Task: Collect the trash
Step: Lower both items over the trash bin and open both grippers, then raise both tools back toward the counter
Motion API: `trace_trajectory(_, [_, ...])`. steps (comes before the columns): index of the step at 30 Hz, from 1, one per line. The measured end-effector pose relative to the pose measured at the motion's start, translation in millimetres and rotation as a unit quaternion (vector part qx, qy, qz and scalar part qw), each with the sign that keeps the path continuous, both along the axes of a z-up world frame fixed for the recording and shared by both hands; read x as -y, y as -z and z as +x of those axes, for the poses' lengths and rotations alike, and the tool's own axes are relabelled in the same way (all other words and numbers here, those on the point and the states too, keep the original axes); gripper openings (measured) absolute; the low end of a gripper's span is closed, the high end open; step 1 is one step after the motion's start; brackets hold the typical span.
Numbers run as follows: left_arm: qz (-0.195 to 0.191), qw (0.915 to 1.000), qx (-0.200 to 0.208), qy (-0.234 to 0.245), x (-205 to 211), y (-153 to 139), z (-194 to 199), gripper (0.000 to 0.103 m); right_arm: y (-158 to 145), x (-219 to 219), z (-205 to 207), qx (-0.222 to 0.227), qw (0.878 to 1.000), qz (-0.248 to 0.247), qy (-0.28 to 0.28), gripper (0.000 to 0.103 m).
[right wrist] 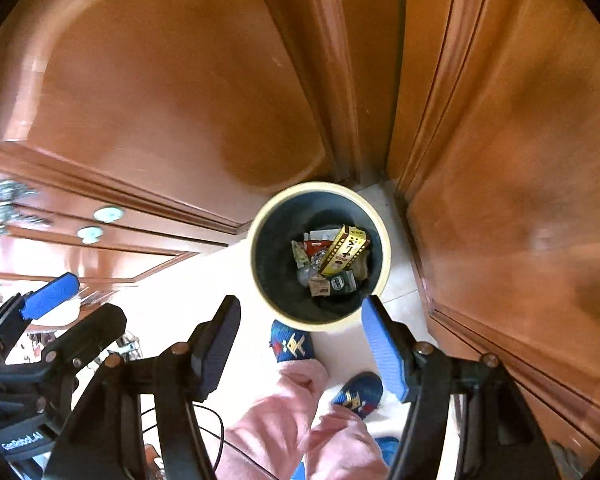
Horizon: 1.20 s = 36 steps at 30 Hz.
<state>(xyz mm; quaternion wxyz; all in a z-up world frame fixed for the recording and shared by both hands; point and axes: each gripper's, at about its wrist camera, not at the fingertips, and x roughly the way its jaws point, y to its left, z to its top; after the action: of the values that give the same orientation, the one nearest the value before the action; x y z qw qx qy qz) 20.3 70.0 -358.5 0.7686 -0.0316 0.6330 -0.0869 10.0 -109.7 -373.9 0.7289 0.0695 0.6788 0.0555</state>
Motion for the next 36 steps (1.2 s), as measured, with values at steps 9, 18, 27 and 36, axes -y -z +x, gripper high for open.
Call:
trace_trajectory(9, [-0.025, 0.9973, 0.068, -0.012, -4, -137, -21, 0.091, -133, -9, -6, 0.069, 0.997, 0.006, -0.039, 0.063])
trace_trajectory(18, [-0.024, 0.9884, 0.149, -0.02, -13, -265, -21, 0.092, -244, -6, -9, 0.16, 0.986, 0.015, -0.051, 0.063])
trace_trajectory(27, [-0.032, 0.982, 0.179, -0.051, -24, -332, 4, 0.094, -307, 3, -5, 0.214, 0.975, 0.026, -0.056, 0.063])
trace_trajectory(36, [0.012, 0.9781, 0.207, -0.018, -26, -401, 28, 0.094, -385, -1, 39, 0.269, 0.958, 0.034, -0.093, 0.063])
